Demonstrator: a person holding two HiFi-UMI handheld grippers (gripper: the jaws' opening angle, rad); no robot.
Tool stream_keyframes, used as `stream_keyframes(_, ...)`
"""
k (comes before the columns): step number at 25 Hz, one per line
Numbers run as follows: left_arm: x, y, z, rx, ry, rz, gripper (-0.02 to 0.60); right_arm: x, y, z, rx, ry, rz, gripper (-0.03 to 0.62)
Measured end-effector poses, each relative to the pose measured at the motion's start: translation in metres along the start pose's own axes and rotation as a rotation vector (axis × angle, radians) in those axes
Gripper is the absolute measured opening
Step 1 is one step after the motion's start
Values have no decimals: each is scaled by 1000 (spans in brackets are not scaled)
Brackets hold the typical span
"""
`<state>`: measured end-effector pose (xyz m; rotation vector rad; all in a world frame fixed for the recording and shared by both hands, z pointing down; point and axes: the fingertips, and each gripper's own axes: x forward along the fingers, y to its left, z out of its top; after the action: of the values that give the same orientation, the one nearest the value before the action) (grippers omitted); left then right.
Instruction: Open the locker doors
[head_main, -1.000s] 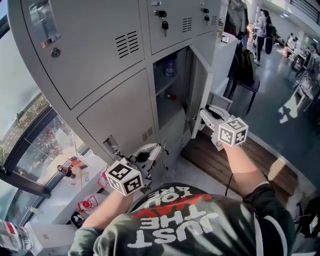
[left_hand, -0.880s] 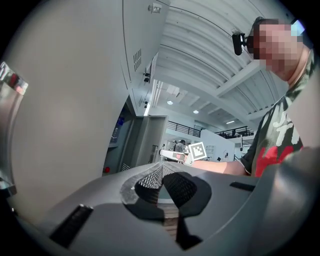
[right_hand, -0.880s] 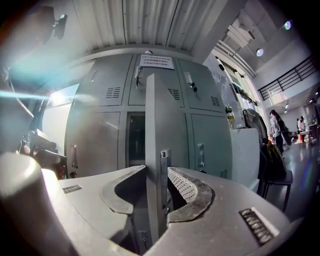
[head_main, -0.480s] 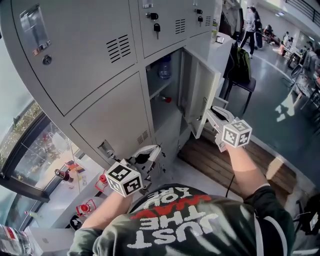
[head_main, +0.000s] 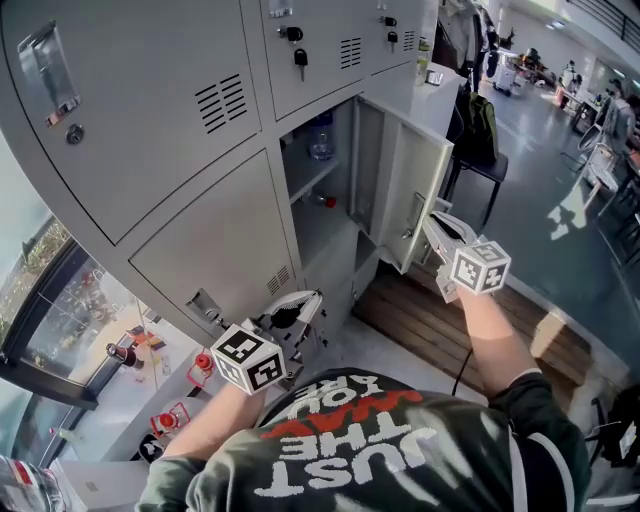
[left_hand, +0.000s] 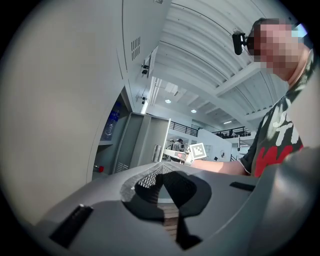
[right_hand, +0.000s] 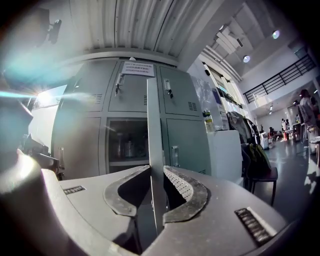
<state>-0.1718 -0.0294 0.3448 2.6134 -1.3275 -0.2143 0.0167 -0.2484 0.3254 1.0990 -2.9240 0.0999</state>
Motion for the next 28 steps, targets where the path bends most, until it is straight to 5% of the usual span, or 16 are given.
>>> stream_keyframes(28,55,17,-4,-18,4,41,2,23,-125,8,-13,-7,-98,58)
